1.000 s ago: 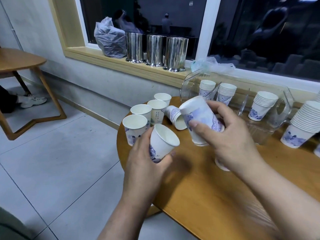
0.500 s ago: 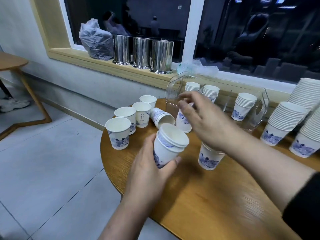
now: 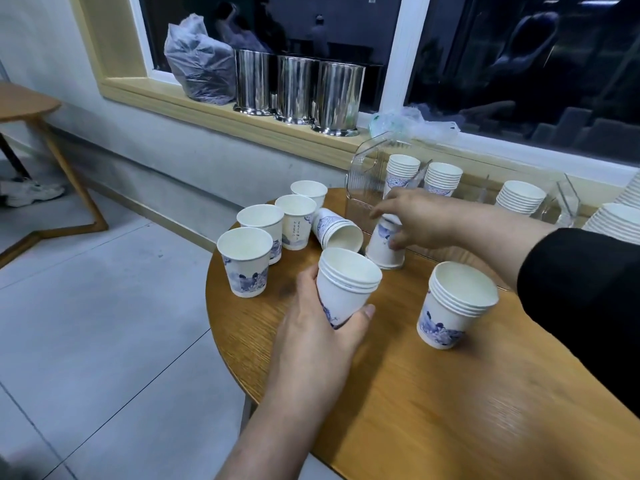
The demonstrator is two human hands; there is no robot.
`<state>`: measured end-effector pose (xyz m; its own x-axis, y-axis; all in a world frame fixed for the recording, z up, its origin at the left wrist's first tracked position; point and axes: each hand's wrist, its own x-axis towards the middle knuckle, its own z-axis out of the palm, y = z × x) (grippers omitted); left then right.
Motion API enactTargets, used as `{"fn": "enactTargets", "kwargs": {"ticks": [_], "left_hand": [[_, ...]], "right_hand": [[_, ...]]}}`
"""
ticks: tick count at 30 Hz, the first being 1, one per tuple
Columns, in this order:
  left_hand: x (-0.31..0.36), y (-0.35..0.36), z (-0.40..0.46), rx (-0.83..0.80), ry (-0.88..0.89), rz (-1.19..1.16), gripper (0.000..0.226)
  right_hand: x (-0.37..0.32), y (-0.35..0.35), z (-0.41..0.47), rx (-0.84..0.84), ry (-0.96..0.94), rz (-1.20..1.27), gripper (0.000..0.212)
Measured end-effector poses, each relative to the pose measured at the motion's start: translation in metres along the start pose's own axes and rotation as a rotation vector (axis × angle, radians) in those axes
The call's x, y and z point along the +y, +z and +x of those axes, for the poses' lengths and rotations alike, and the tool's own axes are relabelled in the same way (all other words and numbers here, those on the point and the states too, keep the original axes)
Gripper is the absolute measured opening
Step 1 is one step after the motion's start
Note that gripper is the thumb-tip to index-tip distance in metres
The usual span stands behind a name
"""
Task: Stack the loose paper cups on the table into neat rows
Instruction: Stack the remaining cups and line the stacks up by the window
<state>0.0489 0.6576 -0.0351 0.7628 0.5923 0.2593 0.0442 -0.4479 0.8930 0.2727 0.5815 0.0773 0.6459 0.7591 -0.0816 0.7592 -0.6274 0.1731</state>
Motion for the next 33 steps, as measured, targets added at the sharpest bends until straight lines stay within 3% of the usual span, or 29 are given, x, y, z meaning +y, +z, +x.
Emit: {"fn": "enactTargets", "kwargs": {"ticks": [5,9,11,13,15,18,20,22,25,30,33], "left_hand": [[0.003,-0.001,-0.001,-0.013,-0.008,0.011,0.067],[0.007,-0.002,-0.004,-0.023,-0.003,0.006,0.068],[0.009,-0.003,-0.004,-0.024,-0.003,0.004,0.066],[0.012,-0.003,-0.005,-0.020,-0.002,-0.004,0.063],[0.017,-0.004,-0.006,-0.018,0.006,-0.016,0.063],[0.024,-0.005,-0.011,-0.009,0.037,-0.031,0.062],[0.029,-0.006,-0.014,0.002,0.059,-0.047,0.061],[0.032,-0.006,-0.018,0.011,0.076,-0.063,0.061],[0.034,-0.009,-0.020,0.014,0.105,-0.068,0.060],[0.032,-0.013,-0.019,-0.032,0.162,0.003,0.064],[0.031,-0.013,-0.018,-0.066,0.185,0.041,0.066]], "right_hand": [[0.007,0.002,-0.016,-0.018,0.070,0.052,0.056],[0.017,-0.007,-0.042,0.234,0.216,0.271,0.041],[0.018,-0.017,-0.060,0.436,0.321,0.543,0.034],[0.012,-0.027,-0.080,0.564,0.361,0.989,0.035],[-0.002,-0.034,-0.101,0.579,0.328,1.409,0.033],[-0.027,-0.034,-0.127,0.536,0.259,1.667,0.032],[-0.042,-0.028,-0.140,0.562,0.254,1.592,0.039],[-0.054,-0.021,-0.151,0.576,0.232,1.308,0.043],[-0.061,-0.016,-0.163,0.485,0.153,1.075,0.052],[-0.044,-0.037,-0.175,0.291,-0.044,0.650,0.092],[-0.042,-0.050,-0.178,0.162,-0.119,0.412,0.083]]}}
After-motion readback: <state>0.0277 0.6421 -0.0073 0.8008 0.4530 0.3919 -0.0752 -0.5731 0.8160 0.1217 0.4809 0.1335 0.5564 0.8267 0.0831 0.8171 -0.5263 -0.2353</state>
